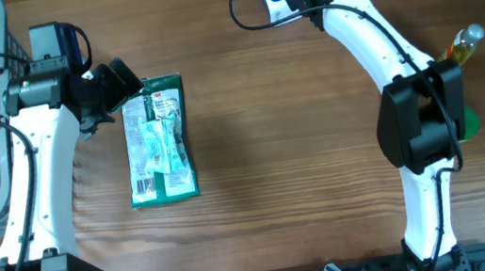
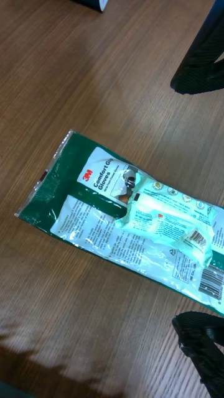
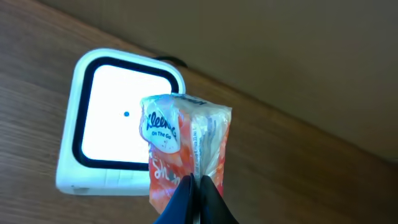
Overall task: Scan the item barcode
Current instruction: 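Raise the tissue pack up to the scanner with the right gripper, then carry the tissue pack right and set it beside the red tube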
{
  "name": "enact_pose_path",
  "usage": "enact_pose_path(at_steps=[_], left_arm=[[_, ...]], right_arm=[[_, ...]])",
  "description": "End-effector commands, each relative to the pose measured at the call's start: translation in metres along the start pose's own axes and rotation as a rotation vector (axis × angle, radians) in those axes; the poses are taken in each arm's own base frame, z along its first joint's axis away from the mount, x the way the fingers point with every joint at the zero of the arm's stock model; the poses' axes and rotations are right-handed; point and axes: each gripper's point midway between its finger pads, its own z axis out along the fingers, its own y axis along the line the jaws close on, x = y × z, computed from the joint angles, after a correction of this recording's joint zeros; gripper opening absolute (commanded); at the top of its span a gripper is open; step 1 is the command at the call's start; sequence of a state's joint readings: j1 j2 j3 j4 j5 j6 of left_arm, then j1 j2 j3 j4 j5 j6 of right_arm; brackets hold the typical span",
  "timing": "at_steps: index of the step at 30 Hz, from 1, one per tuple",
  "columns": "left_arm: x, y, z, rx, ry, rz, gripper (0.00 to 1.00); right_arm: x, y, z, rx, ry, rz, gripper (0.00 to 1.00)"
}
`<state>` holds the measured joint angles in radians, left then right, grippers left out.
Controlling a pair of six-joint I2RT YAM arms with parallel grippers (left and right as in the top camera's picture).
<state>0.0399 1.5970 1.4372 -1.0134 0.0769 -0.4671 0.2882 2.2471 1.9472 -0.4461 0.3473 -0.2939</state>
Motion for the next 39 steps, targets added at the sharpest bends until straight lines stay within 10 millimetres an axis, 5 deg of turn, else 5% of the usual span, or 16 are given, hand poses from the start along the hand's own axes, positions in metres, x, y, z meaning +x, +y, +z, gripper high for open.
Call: enact_pose_path(at_steps=[1, 7, 13, 16, 19, 22, 29, 35, 39], left_arm=[[-0.002, 0.000, -0.001, 0.002, -0.004, 0.016, 1.00], [-0.002, 0.000, -0.001, 0.002, -0.004, 0.016, 1.00], [-0.002, 0.000, -0.001, 0.002, -0.004, 0.016, 1.00], [-0.002, 0.000, -0.001, 0.002, -0.004, 0.016, 1.00], [-0.002, 0.000, -0.001, 0.002, -0.004, 0.016, 1.00], [-0.002, 0.000, -0.001, 0.002, -0.004, 0.016, 1.00], [-0.002, 0.000, -0.001, 0.002, -0.004, 0.016, 1.00], [-0.002, 0.000, -0.001, 0.002, -0.004, 0.016, 1.00], [-0.002, 0.000, -0.001, 0.002, -0.004, 0.016, 1.00]], right_arm=[[0.008, 0.005, 0.019, 0.027, 0.014, -0.078, 0.04], [-0.002, 0.005, 0.011, 0.000, -0.021, -0.061, 0.04], [-0.027, -0.047, -0.099, 0.018, -0.033, 0.180, 0.04], [0.016, -0.046, -0.156, -0.078, 0.146, 0.371, 0.04], [0.070, -0.027, -0.176, -0.187, 0.390, 0.460, 0.04], [0.136, -0.012, -0.167, -0.178, 0.615, 0.479, 0.04], [0.223, 0.022, -0.120, -0.163, 0.727, 0.472, 0.05], [0.258, 0.025, -0.105, -0.147, 0.749, 0.498, 0.09], [0.241, 0.034, -0.104, -0.249, 0.705, 0.481, 0.29]])
